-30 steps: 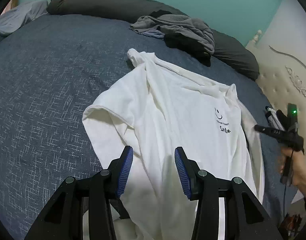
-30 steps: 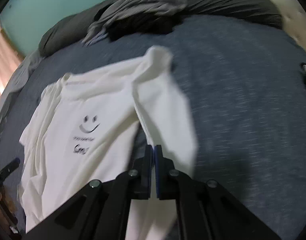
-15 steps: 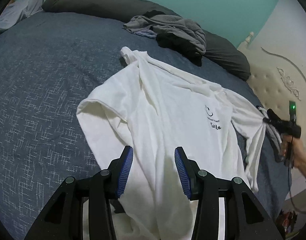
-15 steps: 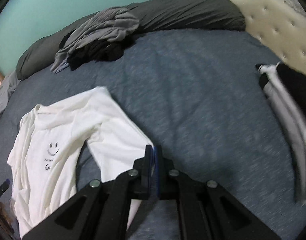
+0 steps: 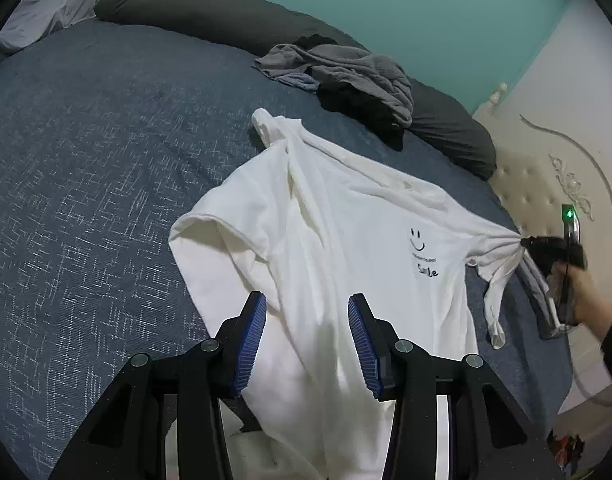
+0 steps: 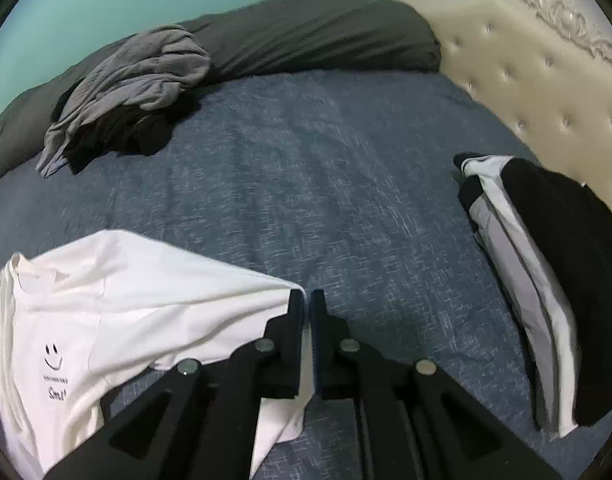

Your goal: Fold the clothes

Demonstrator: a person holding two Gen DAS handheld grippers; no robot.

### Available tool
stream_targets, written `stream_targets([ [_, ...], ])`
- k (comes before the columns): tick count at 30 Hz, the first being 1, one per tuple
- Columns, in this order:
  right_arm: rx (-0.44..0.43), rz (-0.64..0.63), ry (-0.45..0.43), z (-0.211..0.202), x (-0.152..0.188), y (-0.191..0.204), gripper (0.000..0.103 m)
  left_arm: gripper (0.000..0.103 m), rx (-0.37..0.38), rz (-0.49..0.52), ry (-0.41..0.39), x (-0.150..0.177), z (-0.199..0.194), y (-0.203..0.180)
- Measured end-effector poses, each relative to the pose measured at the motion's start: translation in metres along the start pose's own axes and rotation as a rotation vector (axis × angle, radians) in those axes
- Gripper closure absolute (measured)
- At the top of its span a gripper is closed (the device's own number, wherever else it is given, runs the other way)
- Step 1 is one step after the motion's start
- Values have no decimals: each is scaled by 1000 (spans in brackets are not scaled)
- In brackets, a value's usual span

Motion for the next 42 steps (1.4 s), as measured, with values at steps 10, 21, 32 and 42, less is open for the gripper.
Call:
stream_targets([
  [10,-488,127,202,-8,152,97,68,57,27,2,-19,-1,-16,-6],
  [21,-666,178,353,-25,255,151,79,57,33,-17,-45,8,-47,-7],
  [32,-694,179,182,-79,220,116,101,57,12,9,-39,29,-68,-3],
  [42,-494,310,96,-71,200,30,99,58,-44,13,-31,40,-80,23],
])
Point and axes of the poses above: each gripper's, at about its wrist camera, not at the fingertips, and z roughly the way its jaws point, y to its left, x to its underside, the point moved 5 cm from there along z, roughly the way its jaws point, and after that the axes turned 11 degrees about -x, right-handed, at the moved point
